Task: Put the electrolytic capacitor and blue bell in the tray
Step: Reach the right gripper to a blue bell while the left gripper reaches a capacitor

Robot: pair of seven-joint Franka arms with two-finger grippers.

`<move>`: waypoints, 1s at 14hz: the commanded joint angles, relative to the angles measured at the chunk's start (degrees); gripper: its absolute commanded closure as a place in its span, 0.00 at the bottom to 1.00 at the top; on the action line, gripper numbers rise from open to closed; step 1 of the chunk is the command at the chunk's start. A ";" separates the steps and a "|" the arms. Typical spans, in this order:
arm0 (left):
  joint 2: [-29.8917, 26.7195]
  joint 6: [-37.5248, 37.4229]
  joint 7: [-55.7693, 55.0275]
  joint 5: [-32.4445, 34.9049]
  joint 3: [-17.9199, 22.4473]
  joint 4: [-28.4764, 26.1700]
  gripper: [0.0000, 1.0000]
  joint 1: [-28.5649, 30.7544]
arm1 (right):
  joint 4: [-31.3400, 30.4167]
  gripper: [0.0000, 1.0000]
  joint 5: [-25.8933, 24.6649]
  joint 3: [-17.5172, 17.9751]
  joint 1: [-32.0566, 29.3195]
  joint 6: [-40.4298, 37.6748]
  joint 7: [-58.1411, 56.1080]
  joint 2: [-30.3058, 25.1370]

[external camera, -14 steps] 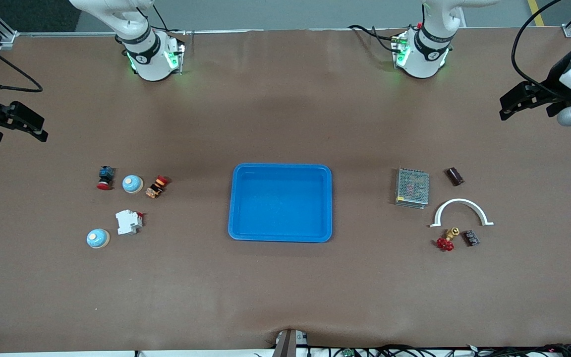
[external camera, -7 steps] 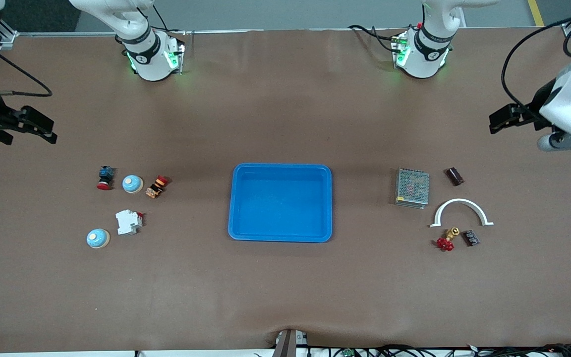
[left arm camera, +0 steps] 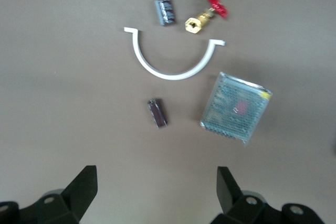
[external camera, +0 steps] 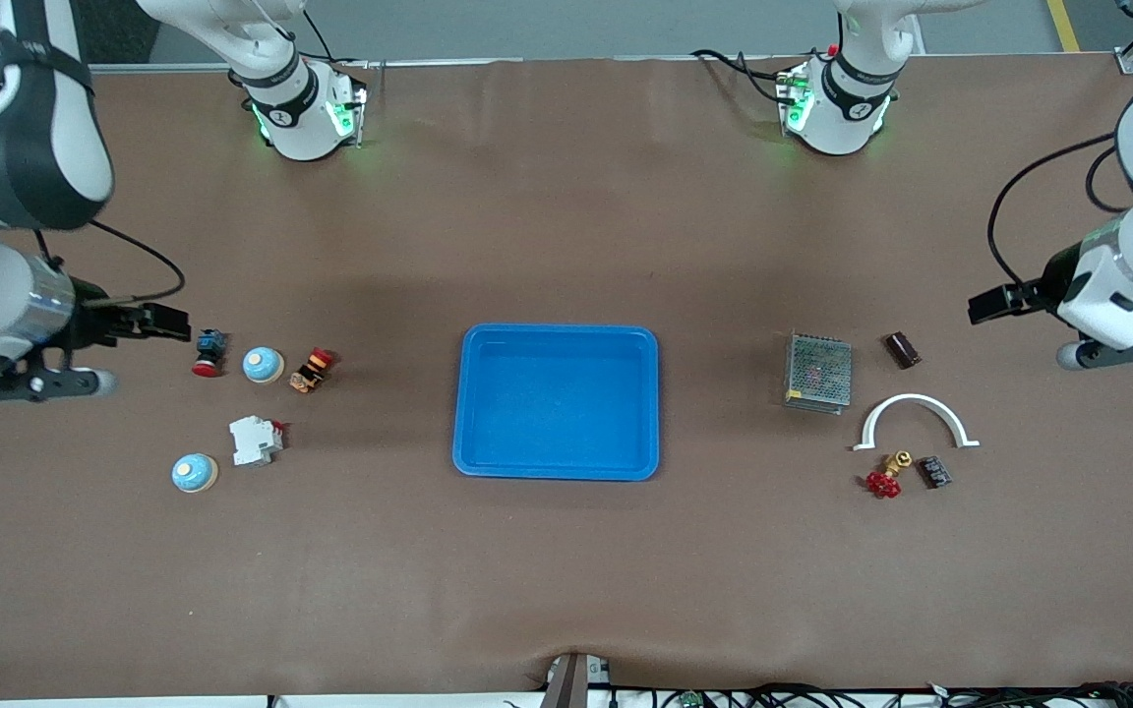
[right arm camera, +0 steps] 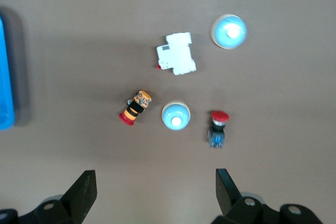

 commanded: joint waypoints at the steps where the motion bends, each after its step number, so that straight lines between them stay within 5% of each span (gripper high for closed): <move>1: -0.99 11.44 0.26 0.92 -0.44 -11.37 0.00 2.58 | 0.87 0.00 0.77 -0.32 -0.45 4.91 -15.34 3.66; 8: 12.88 35.53 0.09 0.83 -0.44 -20.01 0.00 6.19 | 0.78 0.00 -5.11 -0.68 -1.85 16.17 -40.59 10.00; 14: 18.61 39.52 -5.09 0.83 -0.52 -20.46 0.08 5.57 | 0.78 0.00 -5.30 -0.59 -6.33 28.73 -67.12 16.58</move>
